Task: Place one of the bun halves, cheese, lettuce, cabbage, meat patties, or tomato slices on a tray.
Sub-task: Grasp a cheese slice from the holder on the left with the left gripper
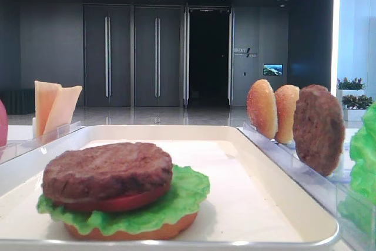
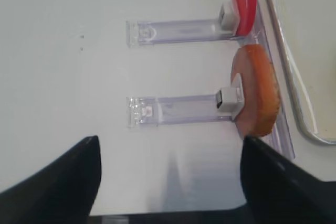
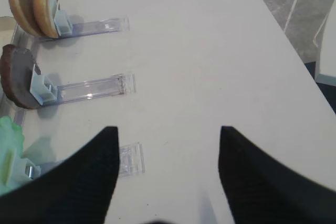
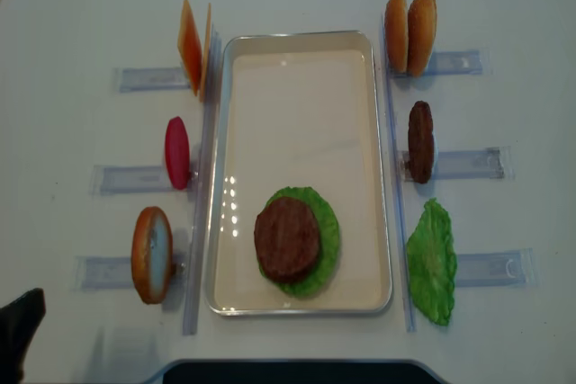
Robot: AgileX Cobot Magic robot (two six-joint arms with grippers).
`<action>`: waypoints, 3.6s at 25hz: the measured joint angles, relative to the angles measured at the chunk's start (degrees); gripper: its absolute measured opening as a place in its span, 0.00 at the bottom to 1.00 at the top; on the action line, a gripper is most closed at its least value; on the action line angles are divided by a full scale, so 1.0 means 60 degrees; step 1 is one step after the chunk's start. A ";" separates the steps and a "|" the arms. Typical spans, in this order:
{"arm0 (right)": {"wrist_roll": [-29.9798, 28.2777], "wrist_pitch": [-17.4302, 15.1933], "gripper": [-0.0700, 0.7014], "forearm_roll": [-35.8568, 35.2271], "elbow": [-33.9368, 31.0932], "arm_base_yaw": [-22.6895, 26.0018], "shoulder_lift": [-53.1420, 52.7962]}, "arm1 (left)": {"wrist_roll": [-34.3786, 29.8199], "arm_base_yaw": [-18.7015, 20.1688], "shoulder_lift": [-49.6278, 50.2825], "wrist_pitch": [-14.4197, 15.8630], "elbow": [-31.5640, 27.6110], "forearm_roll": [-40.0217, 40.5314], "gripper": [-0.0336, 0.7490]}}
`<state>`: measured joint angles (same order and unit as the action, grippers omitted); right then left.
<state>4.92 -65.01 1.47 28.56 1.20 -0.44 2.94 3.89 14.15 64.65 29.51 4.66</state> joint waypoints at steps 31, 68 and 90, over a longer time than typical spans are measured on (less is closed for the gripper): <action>0.0000 0.0000 0.65 0.0000 0.0000 0.0000 0.0000 | 0.0658 0.0000 1.2538 0.0296 0.7502 0.0181 0.84; 0.0000 0.0000 0.65 0.0000 0.0000 0.0000 0.0000 | 0.1443 0.0605 1.6448 0.0861 1.1426 0.0180 0.84; 0.0000 0.0000 0.65 0.0000 0.0000 0.0000 0.0000 | 0.3075 0.2356 1.6448 0.0541 1.1426 0.0200 0.84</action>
<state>4.92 -65.01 1.47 28.56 1.20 -0.44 21.39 18.03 112.84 67.90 98.07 5.85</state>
